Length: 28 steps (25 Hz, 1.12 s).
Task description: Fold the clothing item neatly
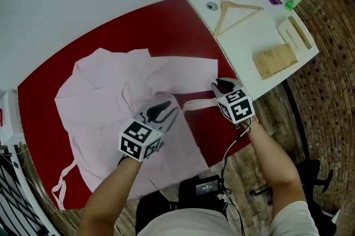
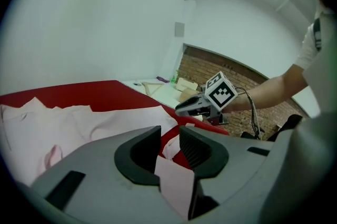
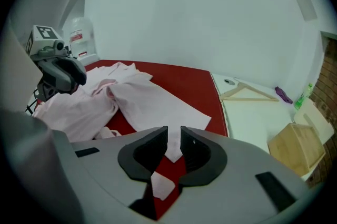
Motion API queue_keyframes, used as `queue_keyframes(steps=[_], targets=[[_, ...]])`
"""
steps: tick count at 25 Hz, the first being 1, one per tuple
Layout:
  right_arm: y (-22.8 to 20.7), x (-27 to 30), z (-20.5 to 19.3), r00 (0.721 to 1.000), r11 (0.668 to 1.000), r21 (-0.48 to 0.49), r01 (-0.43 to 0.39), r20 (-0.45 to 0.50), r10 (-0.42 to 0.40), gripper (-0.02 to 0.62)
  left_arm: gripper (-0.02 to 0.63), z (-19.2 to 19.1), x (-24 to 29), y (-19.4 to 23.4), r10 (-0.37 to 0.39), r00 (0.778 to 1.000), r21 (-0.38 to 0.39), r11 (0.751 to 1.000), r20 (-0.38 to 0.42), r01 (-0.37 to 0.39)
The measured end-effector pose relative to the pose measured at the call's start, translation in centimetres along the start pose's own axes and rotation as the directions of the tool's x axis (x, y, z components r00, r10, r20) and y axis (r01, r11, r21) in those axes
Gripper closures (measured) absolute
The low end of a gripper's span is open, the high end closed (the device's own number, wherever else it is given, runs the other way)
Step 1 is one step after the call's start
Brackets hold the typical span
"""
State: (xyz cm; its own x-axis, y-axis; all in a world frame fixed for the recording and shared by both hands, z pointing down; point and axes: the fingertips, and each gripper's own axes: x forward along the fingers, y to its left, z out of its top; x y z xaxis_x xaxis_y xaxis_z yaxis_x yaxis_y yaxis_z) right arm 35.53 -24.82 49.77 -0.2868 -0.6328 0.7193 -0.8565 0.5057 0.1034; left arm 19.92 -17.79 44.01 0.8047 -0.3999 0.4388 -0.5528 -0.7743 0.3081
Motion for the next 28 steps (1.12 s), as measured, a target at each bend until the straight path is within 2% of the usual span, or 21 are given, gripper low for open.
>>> queue_keyframes(steps=[6,10,16,20,25,28], targets=[[-3.3,1.5,-0.3,1.0,1.0,-0.017,-0.025,0.003,0.025,0.535,0.502,0.7,5.8,-1.8,-0.003,0.996,0.117,0.993,-0.084,0.012],[-4.5,2.6,-0.2,0.999,0.999,-0.035,-0.032,0.005,0.032,0.532,0.491,0.7,9.0,-3.1,-0.015,0.989,0.187,0.981,-0.147,0.042],[-5.9,4.0,0.3,0.999,0.998,-0.043,-0.048,0.02,0.049,0.523,0.482,0.7,12.9,-3.5,0.003,0.98,0.276,0.96,-0.198,0.053],[-6.8,5.4,1.0,0.998,0.998,-0.046,-0.046,0.028,0.048,0.522,0.48,0.3,15.3,-3.8,0.037,0.966,0.4,0.914,-0.256,0.072],[-7.5,6.6,2.2,0.998,0.998,-0.029,-0.056,0.038,0.057,0.522,0.48,-1.2,18.0,-4.5,0.087,0.933,0.57,0.81,-0.349,0.138],[-8.0,6.9,1.9,0.997,0.997,0.013,-0.074,0.028,0.074,0.52,0.48,-1.8,19.2,-4.5,0.095,0.916,0.592,0.788,-0.39,0.17]])
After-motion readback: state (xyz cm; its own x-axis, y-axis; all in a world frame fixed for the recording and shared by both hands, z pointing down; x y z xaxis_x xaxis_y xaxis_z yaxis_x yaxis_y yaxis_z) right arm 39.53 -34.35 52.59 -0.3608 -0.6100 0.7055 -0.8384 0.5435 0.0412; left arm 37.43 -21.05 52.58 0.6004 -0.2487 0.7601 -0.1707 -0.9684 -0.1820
